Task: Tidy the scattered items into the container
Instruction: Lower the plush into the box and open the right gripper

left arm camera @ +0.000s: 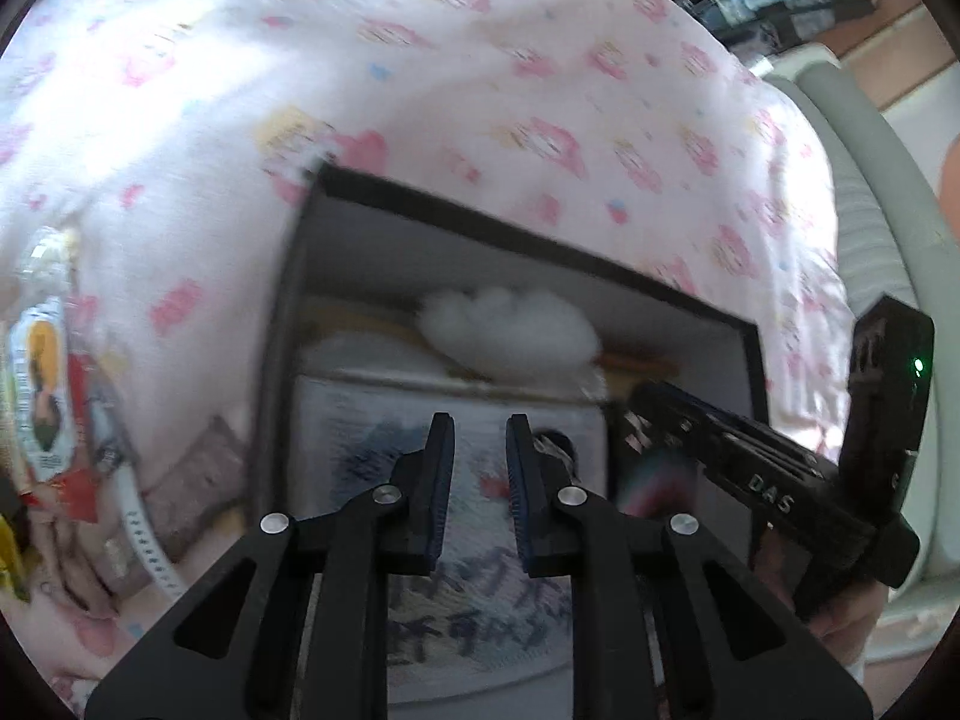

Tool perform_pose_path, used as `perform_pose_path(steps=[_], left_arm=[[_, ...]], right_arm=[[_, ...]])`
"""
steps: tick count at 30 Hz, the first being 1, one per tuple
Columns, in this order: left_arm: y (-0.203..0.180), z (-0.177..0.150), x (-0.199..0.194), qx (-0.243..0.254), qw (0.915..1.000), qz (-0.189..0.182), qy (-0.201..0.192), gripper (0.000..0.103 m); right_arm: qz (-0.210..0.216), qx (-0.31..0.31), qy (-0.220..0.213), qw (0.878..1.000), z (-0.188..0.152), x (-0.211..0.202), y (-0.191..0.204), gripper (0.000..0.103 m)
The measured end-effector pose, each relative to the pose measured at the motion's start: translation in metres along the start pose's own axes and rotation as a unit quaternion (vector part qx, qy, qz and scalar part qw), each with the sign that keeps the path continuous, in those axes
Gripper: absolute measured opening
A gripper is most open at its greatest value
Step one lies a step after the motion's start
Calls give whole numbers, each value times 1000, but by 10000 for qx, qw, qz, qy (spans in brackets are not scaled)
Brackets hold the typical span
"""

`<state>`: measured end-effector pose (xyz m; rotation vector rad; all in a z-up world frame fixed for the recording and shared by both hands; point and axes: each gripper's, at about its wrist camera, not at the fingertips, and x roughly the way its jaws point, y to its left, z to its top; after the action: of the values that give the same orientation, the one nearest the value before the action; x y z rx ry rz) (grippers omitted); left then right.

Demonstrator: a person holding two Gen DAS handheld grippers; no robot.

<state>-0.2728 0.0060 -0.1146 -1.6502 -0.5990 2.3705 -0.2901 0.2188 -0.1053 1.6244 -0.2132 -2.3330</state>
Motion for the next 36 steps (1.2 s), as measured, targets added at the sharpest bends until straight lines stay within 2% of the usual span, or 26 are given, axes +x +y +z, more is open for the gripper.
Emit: perform_pose_path(steps=[3,11,15,19,23,27,32,36], left_arm=[[1,9,0,-81,9997,59,-230,15],[-17,38,28,157,9994,55,-312,15],[-22,36,50,193,9995,225,85,16],[-28,18,51,477,9977,316,356,16],[-23,11,57,509,9964,328,596,21],[-16,12,51,382,9975,231,540,20],[-8,18,31,166,9993,-202,271,20],[-14,24,44,331,9985,-1,435,20]], right_arm=[[89,36,-81,9999,4,1,2,17],[246,71,-215,9994,11,-1,0,17],[260,136,-180,9994,12,0,-4,17],[284,197,-93,9994,14,5,-6,17],[336,197,29,9992,11,9,-3,17],[364,110,220,9990,8,21,4,17],[280,77,212,9994,7,24,5,17],[324,190,356,9987,8,32,1,17]])
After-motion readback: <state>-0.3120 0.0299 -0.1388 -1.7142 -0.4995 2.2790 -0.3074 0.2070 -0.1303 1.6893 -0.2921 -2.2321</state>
